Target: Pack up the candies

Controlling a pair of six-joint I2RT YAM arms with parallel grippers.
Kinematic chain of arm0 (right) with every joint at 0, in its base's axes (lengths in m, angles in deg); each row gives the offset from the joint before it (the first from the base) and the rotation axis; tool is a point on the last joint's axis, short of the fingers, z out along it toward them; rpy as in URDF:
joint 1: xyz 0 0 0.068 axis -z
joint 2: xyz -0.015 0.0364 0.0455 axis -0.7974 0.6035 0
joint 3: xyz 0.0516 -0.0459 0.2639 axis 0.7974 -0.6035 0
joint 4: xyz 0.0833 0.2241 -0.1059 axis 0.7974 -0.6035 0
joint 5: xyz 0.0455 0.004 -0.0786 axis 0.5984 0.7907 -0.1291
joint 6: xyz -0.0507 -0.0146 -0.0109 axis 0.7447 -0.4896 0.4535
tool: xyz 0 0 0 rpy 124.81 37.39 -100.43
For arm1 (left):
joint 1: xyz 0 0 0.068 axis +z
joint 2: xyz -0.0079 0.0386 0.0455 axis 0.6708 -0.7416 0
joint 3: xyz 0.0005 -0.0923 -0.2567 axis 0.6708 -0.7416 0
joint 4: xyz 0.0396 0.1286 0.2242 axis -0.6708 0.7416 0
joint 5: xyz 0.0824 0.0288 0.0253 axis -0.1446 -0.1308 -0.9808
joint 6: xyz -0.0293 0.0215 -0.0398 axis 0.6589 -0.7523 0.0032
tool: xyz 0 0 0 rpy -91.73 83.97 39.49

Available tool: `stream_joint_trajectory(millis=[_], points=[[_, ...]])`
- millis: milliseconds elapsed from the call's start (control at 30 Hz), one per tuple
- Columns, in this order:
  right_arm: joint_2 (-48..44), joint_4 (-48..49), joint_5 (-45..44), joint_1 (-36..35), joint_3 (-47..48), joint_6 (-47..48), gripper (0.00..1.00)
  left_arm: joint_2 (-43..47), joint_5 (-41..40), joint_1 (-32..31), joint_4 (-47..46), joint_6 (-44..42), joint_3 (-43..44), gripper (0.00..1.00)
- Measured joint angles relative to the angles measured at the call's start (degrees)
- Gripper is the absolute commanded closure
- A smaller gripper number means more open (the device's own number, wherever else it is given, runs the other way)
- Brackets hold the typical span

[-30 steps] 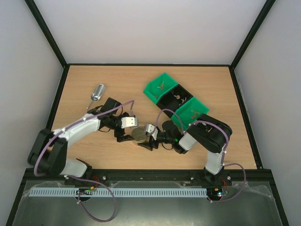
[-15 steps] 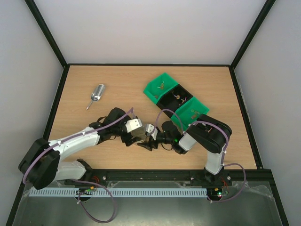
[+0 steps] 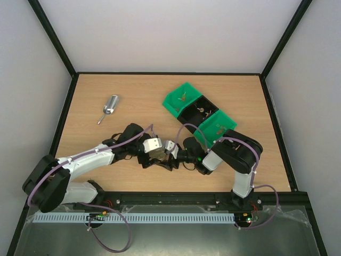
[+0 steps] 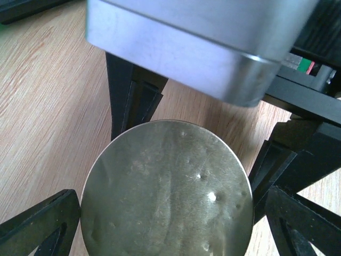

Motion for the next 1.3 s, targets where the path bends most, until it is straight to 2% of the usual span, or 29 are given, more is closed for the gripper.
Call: stream_joint_trajectory(millis=[300, 467, 600, 733, 867, 1000, 1100, 1167, 1300], points=[[-0.11, 0.0, 0.02, 0.0, -0.15, 0.17, 0.43, -2.97, -0.09, 0.2, 0.02, -2.93, 1.03, 0.08], [-0.31, -0.02, -0.09, 0.0, -0.39, 0.11, 0.43, -3.3, 0.0, 0.2, 0.15, -4.02, 1.31, 0.19], [-0.39, -0.02, -0.02, 0.0, -0.46, 0.44, 0.44, -3.3, 0.59, 0.35, 0.5, -5.88, 1.33, 0.21], [-0.7, -0.02, 1.33, -0.02, -0.9, 2.03, 0.44, -4.39, 3.93, 1.42, 5.33, -13.66, 3.56, 0.21], [-0.76, -0.09, 2.82, -0.07, -1.18, 2.56, 0.45, -9.33, 8.35, 3.19, 13.51, -24.11, 9.46, 0.21], [-0.92, -0.31, 3.04, 0.15, -1.38, 2.1, 0.46, -15.54, 11.21, 5.09, 22.6, -34.64, 16.68, 0.18], [-0.98, -0.39, 2.89, 0.28, -1.4, 1.7, 0.46, -18.91, 12.13, 5.68, 27.71, -40.5, 20.94, 0.08], [-1.01, -0.39, 2.56, 0.28, -1.4, 1.53, 0.46, -19.43, 12.66, 6.01, 28.74, -41.44, 21.68, 0.02], [-1.05, -0.37, 1.49, 0.11, -1.4, 1.14, 0.46, -17.92, 12.85, 8.5, 28.46, -37.42, 20.33, 0.01]])
